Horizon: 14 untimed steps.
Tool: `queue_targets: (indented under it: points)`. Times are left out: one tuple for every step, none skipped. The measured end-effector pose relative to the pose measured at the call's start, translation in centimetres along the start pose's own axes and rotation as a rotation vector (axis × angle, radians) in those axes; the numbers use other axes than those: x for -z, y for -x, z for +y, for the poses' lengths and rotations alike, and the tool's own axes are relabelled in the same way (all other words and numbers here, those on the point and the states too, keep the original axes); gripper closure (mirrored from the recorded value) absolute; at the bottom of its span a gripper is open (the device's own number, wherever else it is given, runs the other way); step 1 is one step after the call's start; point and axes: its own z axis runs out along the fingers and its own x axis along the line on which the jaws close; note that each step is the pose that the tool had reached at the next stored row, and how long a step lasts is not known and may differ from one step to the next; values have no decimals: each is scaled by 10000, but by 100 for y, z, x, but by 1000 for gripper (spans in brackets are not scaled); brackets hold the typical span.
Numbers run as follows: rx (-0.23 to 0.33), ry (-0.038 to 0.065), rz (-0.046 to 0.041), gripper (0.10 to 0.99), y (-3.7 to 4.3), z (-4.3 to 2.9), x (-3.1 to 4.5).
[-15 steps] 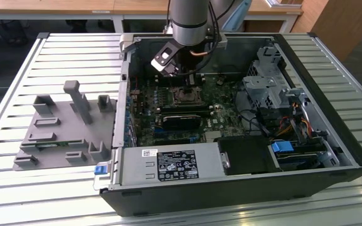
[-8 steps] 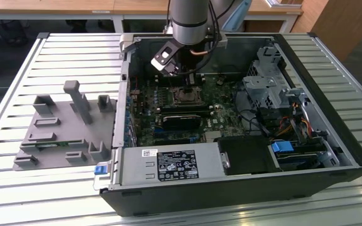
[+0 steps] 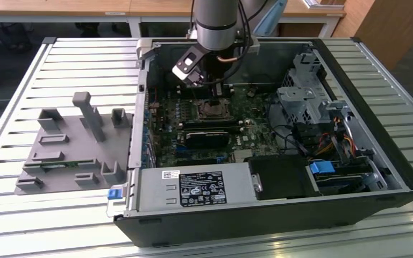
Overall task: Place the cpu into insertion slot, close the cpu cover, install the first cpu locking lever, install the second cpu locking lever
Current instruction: 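Install the first cpu locking lever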
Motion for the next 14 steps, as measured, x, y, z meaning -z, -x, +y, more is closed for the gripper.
queue_targets:
  points:
    - [0,1,1,980,0,0,3]
    - [-1,2,3,980,0,1,7]
    - [-1,2,3,980,0,1,11]
    - [-1,2,3,980,0,1,15]
    - [0,2,3,980,0,1,18]
    - [0,3,4,980,0,2,21]
    - [0,3,4,980,-1,2,23]
    - [-1,3,4,980,0,2,26]
    - [-1,2,4,980,0,2,30]
    - [-1,2,2,980,0,2,36]
    - [-1,1,3,980,0,3,40]
    - [-1,2,3,980,0,3,46]
    - [-1,2,3,980,0,3,51]
    - [-1,1,2,980,0,4,57]
